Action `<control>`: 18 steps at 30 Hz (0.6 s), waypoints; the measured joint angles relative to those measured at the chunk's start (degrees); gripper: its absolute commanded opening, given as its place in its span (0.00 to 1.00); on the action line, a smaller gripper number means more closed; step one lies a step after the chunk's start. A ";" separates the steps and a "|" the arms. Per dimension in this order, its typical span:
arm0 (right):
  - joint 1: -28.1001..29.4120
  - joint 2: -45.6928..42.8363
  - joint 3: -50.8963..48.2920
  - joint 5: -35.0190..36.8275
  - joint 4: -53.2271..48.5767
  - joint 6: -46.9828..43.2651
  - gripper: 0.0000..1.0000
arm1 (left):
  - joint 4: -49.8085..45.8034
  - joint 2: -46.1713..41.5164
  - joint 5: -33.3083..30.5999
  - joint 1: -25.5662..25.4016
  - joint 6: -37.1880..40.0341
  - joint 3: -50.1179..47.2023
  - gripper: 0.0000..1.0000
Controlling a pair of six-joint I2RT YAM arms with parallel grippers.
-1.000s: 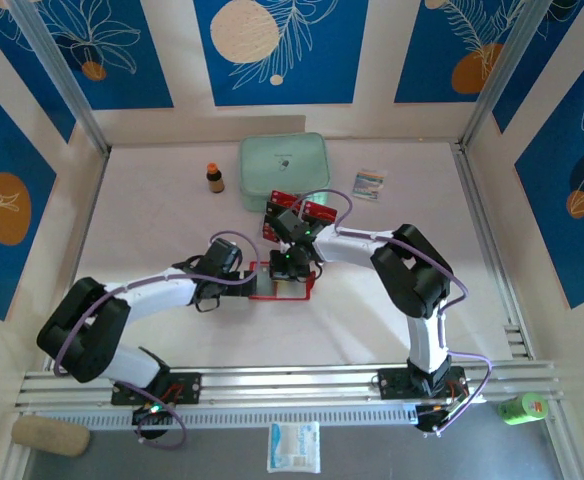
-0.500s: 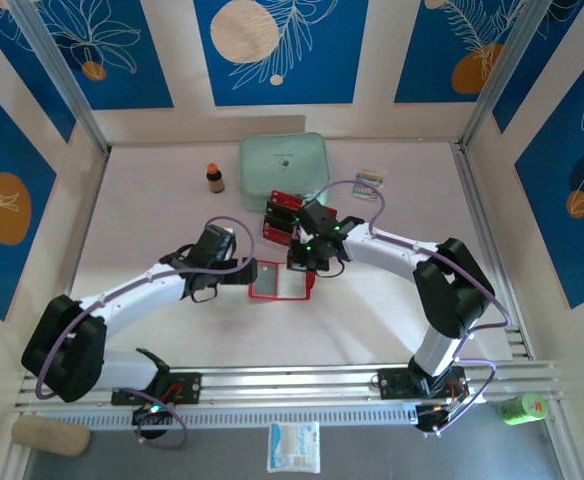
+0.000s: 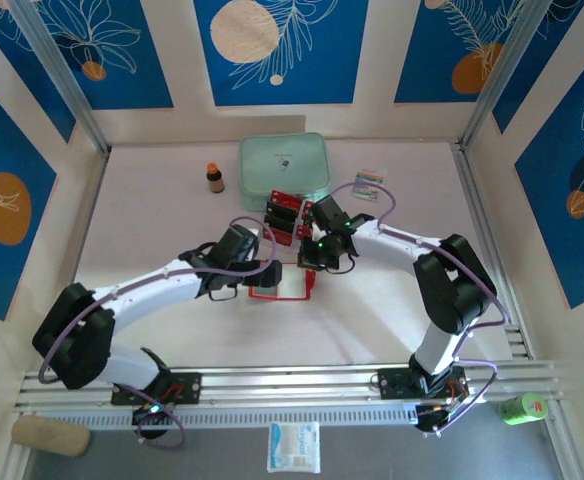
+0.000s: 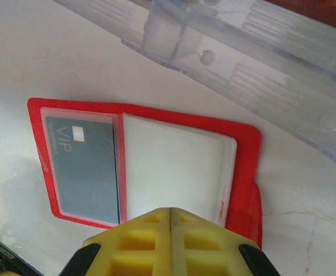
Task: Put the credit cards into the card holder
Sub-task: Flip over the card slot on the card holder.
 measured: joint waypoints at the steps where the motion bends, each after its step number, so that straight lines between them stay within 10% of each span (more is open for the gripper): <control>1: 0.00 0.61 0.46 -0.24 -0.02 -0.15 0.00 | 0.44 0.83 0.00 -0.61 -0.26 0.20 1.00; 18: 0.15 6.99 5.22 -1.07 -0.46 -1.88 0.00 | 7.10 7.91 -0.48 -2.27 -1.49 -1.46 1.00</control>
